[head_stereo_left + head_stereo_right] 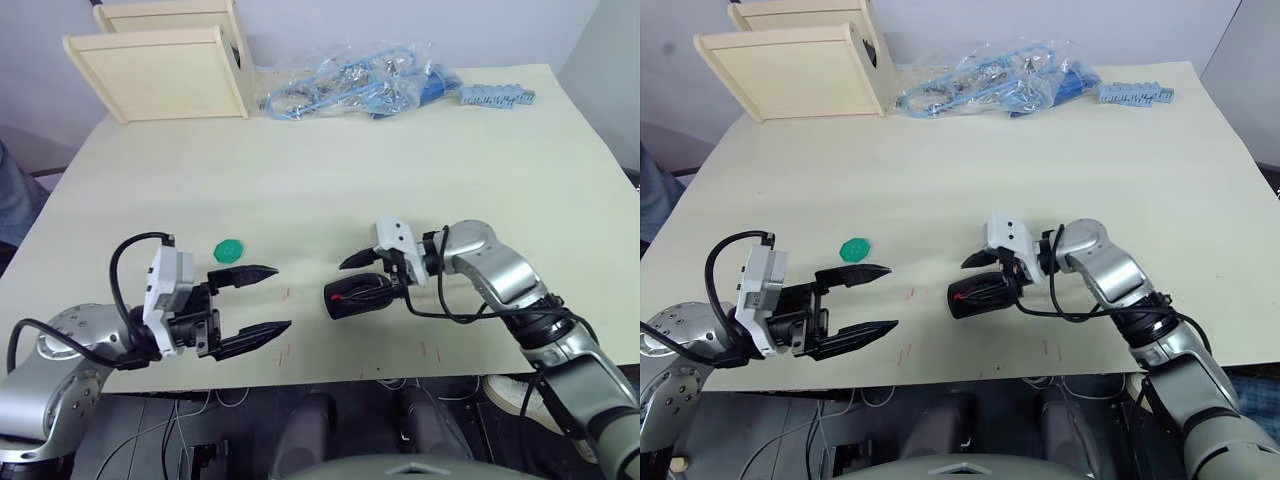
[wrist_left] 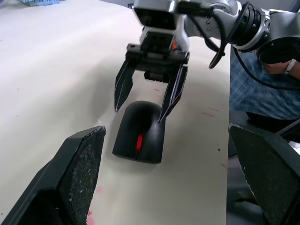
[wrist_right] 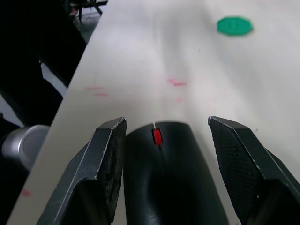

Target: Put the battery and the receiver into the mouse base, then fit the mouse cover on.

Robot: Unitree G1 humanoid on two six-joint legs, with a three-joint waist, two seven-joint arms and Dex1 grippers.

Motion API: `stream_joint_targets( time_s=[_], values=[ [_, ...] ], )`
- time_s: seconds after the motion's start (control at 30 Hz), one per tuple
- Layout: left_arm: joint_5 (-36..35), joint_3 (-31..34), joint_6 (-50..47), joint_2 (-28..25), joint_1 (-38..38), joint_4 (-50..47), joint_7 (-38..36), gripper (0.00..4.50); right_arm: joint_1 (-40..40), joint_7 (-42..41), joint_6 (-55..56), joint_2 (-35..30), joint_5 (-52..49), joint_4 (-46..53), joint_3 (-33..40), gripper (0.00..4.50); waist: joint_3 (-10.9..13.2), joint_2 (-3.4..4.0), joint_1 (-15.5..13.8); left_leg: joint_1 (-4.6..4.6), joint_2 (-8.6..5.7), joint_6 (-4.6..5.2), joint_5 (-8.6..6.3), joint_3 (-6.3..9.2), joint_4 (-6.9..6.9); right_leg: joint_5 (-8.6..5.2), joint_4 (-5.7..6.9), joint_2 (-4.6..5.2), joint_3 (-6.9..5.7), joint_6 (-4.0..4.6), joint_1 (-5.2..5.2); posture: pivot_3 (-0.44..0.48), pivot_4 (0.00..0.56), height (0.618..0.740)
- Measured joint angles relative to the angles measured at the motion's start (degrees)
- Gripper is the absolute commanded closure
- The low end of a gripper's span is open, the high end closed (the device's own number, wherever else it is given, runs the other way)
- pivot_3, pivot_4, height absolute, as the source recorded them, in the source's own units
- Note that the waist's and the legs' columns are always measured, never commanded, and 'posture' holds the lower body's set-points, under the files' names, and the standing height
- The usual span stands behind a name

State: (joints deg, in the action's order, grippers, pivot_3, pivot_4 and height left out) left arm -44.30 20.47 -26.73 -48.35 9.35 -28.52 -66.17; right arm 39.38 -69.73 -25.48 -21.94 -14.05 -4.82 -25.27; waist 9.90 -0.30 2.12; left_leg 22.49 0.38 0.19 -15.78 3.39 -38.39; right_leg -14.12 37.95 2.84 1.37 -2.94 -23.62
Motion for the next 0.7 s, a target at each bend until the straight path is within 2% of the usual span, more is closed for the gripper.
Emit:
stream_joint_targets(
  time_s=[0.1, 0.13, 0.17, 0.2, 0.47, 0.57, 0.63, 0.7],
  values=[
    [0.25, 0.12, 0.27, -0.06, 0.03, 0.23, -0.60, 0.00, 0.50, -0.73, 0.56, 0.43, 0.65, -1.47, -0.80, 3.37, 0.00, 0.00, 0.05, 0.00, 0.00, 0.00, 0.00, 0.02, 0.00, 0.00, 0.00, 0.00, -0.02, 0.00, 0.00, 0.000, 0.150, 0.740],
    [0.29, 0.33, 0.47, -0.06, 0.09, 0.48, -0.94, 0.00, 0.51, -1.06, 0.54, 0.56, 0.63, -1.49, -0.80, 3.66, 0.00, 0.00, 0.06, 0.00, 0.00, 0.00, 0.00, 0.03, 0.01, 0.00, 0.00, -0.01, -0.03, 0.00, 0.00, 0.000, 0.150, 0.740],
    [0.31, 0.74, 0.76, -0.08, 0.35, 0.67, -1.26, 0.00, 0.58, -1.17, 0.53, 0.76, 0.66, -1.51, -0.80, 4.34, 0.00, 0.00, 0.06, 0.00, 0.00, 0.00, 0.00, 0.03, 0.01, 0.00, 0.01, -0.01, -0.02, 0.00, 0.00, 0.000, 0.150, 0.740],
    [0.33, 1.33, 1.00, -0.08, 0.89, 0.75, -1.64, 0.00, 0.71, -1.17, 0.53, 1.02, 0.78, -1.57, -0.86, 4.47, 0.00, 0.00, 0.10, 0.00, 0.00, 0.00, 0.00, 0.02, 0.01, 0.00, 0.00, 0.00, -0.02, 0.00, 0.00, 0.000, 0.150, 0.740],
    [1.89, 1.94, 4.67, 0.09, 4.04, 3.71, -5.02, 0.00, 1.53, -1.68, 0.71, 1.89, 3.16, -2.84, -2.47, 4.47, 0.00, 0.00, 0.15, -0.04, 0.01, 0.00, 0.00, 0.01, 0.01, 0.00, 0.03, -0.01, -0.01, 0.01, 0.01, 0.000, 0.150, 0.740],
    [2.56, 2.05, 6.76, 0.68, 5.53, 5.66, -6.42, 0.00, 1.51, -2.05, -2.26, 2.57, 1.35, -2.12, -2.28, 3.62, 0.00, 0.00, 0.14, -0.03, 0.01, 0.00, 0.00, 0.02, 0.01, 0.00, 0.02, 0.00, -0.01, 0.01, 0.00, 0.000, 0.150, 0.740],
    [2.73, 2.22, 8.27, 1.06, 6.49, 6.95, -7.45, 0.00, 1.30, -2.09, -4.17, 2.72, -0.32, 0.14, -1.08, 2.63, 0.00, 0.01, 0.12, -0.01, 0.01, 0.00, 0.00, 0.03, 0.01, 0.00, 0.01, 0.01, -0.02, 0.01, 0.00, 0.000, 0.150, 0.740],
    [2.93, 2.23, 8.68, 1.18, 6.55, 7.46, -7.69, 0.00, 1.31, -1.94, -4.59, 2.72, -0.87, 1.42, -0.52, 2.63, 0.00, 0.00, 0.11, -0.01, 0.01, 0.00, 0.00, 0.05, 0.01, 0.00, 0.01, 0.00, -0.04, 0.01, 0.00, 0.000, 0.150, 0.740]
  ],
)
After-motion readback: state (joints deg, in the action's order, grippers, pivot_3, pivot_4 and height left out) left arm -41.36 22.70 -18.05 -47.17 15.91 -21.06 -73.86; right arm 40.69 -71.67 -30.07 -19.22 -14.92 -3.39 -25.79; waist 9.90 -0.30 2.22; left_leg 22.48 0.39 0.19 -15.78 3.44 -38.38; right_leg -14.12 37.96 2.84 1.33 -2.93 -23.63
